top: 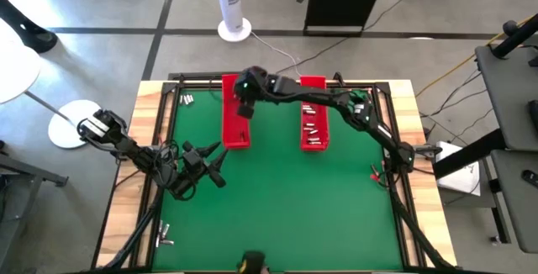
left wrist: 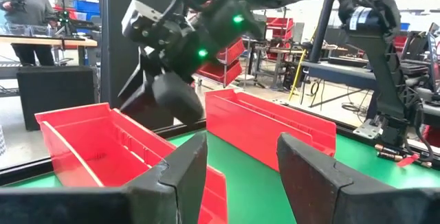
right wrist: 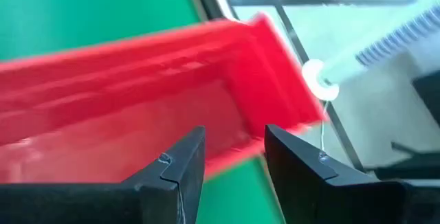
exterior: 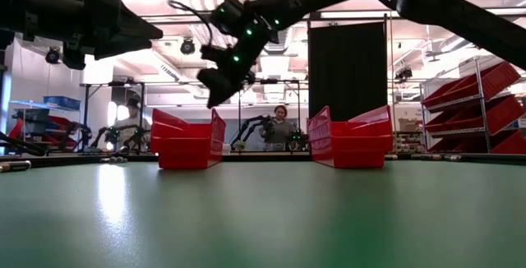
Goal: Sort batteries
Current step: Adjust the left red bin
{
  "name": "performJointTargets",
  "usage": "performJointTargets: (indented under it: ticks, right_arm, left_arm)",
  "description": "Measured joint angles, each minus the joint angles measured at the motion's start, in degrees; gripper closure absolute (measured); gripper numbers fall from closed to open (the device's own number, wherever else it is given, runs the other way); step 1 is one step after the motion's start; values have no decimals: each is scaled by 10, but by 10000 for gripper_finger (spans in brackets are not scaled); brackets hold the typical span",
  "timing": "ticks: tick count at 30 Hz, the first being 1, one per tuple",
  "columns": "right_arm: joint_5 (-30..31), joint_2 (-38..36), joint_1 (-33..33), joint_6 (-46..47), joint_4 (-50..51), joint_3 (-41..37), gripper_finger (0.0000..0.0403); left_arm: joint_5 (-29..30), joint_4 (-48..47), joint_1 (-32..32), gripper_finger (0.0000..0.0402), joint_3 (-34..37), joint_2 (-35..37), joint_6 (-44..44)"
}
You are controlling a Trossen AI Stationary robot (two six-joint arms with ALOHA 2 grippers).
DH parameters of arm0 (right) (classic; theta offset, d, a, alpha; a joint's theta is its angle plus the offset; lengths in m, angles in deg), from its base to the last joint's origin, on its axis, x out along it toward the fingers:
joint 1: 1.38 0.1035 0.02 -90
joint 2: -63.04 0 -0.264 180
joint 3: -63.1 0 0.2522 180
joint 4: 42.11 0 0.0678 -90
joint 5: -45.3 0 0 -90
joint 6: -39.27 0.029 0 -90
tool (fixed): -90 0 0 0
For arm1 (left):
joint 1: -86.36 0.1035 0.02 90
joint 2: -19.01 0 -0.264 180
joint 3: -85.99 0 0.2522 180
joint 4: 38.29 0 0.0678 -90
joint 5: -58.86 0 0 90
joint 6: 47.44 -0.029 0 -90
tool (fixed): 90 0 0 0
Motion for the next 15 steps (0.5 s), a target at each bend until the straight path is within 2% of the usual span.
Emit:
performJointTargets:
  ticks: [9,15]
  right_arm:
    - [-42,0,-36,60,17,-2,275]
    - [-38,6,-43,296,13,-2,271]
  left_arm:
    - [0,1,0,244,0,1,-7]
    - [0,2,0,244,0,1,-6]
